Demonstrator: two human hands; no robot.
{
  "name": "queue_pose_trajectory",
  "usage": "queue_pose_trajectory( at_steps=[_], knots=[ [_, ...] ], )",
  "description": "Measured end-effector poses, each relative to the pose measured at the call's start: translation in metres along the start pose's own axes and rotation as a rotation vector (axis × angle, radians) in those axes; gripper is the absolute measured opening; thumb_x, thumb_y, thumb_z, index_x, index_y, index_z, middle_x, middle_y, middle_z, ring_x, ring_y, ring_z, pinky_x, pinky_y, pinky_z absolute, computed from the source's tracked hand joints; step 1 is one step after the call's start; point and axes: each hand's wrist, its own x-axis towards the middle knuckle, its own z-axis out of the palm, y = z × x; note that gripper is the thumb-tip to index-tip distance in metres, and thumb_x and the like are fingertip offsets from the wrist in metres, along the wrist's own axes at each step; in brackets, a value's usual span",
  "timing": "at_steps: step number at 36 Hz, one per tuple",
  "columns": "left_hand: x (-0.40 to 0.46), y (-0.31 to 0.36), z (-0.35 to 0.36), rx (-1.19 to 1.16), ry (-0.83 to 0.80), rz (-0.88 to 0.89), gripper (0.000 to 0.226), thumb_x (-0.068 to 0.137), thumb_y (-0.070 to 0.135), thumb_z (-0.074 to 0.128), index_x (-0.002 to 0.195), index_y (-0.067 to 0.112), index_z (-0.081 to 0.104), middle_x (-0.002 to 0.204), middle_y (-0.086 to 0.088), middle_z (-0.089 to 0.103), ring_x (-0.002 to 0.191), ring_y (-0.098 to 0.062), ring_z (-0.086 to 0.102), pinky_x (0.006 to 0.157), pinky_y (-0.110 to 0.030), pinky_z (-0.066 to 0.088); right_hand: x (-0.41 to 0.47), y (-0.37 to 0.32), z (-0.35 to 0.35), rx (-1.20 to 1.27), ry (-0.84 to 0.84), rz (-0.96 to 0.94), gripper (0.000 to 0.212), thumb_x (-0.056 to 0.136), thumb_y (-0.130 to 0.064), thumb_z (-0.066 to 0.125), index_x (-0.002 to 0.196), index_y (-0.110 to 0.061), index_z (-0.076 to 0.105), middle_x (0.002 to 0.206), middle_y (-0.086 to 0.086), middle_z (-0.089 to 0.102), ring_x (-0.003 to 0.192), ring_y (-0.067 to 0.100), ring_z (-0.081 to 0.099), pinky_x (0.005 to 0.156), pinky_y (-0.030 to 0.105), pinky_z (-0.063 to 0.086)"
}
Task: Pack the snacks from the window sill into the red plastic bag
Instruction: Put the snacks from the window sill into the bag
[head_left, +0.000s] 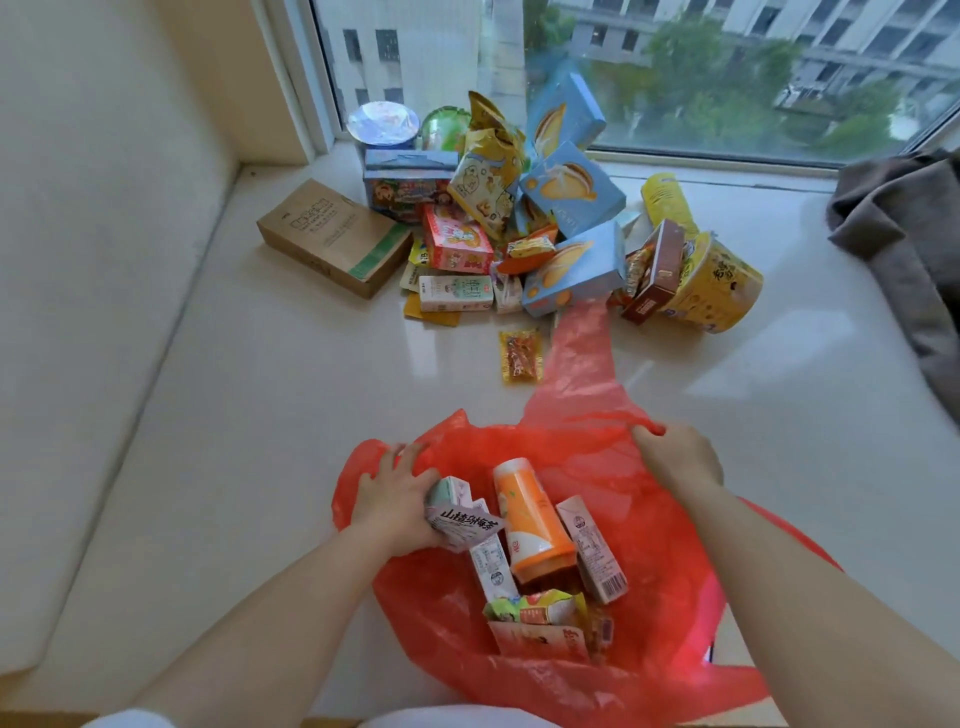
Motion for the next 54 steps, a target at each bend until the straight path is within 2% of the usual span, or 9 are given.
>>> queue_pose_trajectory(
  at_steps=[4,7,19,29,33,41,45,49,54],
  knots=[
    [0.0,0.016,-0.004,0.095,0.108,0.021,0.078,0.059,0.08,0.058,0.119,0.031,0.05,0.156,0.0,0.009,0.145,-0.026,0.002,0.109,-0.05,0.02,0.011,0.008,0.001,-0.056,-0.128,-0.078,0.047,0.09,-0.056,0.044,0.11,-0.021,0.069,0.114,0.016,0.065,0.109,0.034,0.058,0.084,0.035,0.045],
    [0.0,0.023,-0.008,0.124,0.092,0.007,0.08,0.061,0.079,0.057,0.122,0.029,0.049,0.156,-0.001,0.012,0.145,-0.026,0.003,0.113,-0.055,0.01,0.02,0.012,-0.004,0.106,-0.038,-0.031,0.038,0.094,-0.036,0.046,0.107,-0.01,0.07,0.115,0.023,0.064,0.108,0.039,0.057,0.086,0.038,0.046],
    [0.001,0.027,-0.025,0.094,0.004,-0.045,0.087,0.053,0.08,0.062,0.125,0.033,0.048,0.156,0.003,0.013,0.144,-0.026,0.008,0.113,-0.055,0.013,0.04,0.043,-0.033,0.369,0.227,0.262,0.046,0.093,-0.031,0.04,0.118,0.002,0.059,0.123,0.03,0.056,0.116,0.045,0.051,0.097,0.045,0.04],
    [0.013,0.045,-0.076,-0.165,0.213,0.237,0.097,0.045,0.081,0.042,0.123,0.026,0.057,0.14,0.012,0.038,0.135,-0.014,0.025,0.111,-0.038,0.023,0.03,0.016,0.008,-0.116,0.534,-0.562,0.06,0.07,-0.037,0.049,0.126,-0.015,0.043,0.124,0.012,0.044,0.115,0.031,0.037,0.101,0.042,0.023],
    [0.026,0.066,-0.087,-0.072,0.199,0.237,0.093,0.054,0.078,0.054,0.127,0.021,0.053,0.139,0.01,0.04,0.132,-0.014,0.028,0.113,-0.043,0.019,0.03,0.0,0.017,-0.276,0.344,-0.774,0.058,0.071,-0.028,0.069,0.127,-0.02,0.054,0.123,0.006,0.054,0.121,0.026,0.035,0.11,0.043,0.022],
    [0.042,0.08,-0.068,0.044,-0.029,0.137,0.076,0.063,0.062,0.069,0.125,0.022,0.054,0.152,0.004,0.024,0.143,-0.019,0.009,0.114,-0.058,0.003,0.041,-0.014,0.033,-0.737,-0.121,-0.766,0.083,0.083,-0.041,0.063,0.15,-0.031,0.014,0.152,-0.004,0.03,0.146,0.02,0.012,0.119,0.045,-0.003],
    [0.045,0.086,-0.059,0.179,-0.045,0.195,0.077,0.063,0.063,0.068,0.128,0.023,0.054,0.156,0.0,0.013,0.146,-0.026,-0.001,0.114,-0.06,-0.001,0.049,-0.021,0.036,-0.883,-0.08,-0.764,0.036,0.092,-0.018,0.048,0.126,-0.024,0.057,0.124,0.0,0.061,0.127,0.022,0.043,0.118,0.046,0.006],
    [0.052,0.093,-0.056,0.299,-0.081,0.195,0.079,0.064,0.065,0.067,0.129,0.022,0.054,0.158,-0.005,0.002,0.145,-0.033,-0.006,0.111,-0.065,-0.001,0.057,-0.036,0.026,-0.441,-0.026,-0.611,0.023,0.092,-0.02,0.047,0.101,-0.016,0.067,0.109,0.01,0.068,0.106,0.03,0.058,0.088,0.033,0.038],
    [0.056,0.09,-0.045,0.285,-0.09,0.112,0.085,0.068,0.063,0.067,0.137,0.022,0.041,0.159,-0.005,-0.007,0.143,-0.039,0.004,0.106,-0.065,0.023,0.064,-0.05,0.001,-0.029,0.003,-0.473,0.024,0.093,-0.022,0.043,0.072,-0.019,0.053,0.097,0.017,0.067,0.095,0.037,0.058,0.065,0.03,0.033]
  ],
)
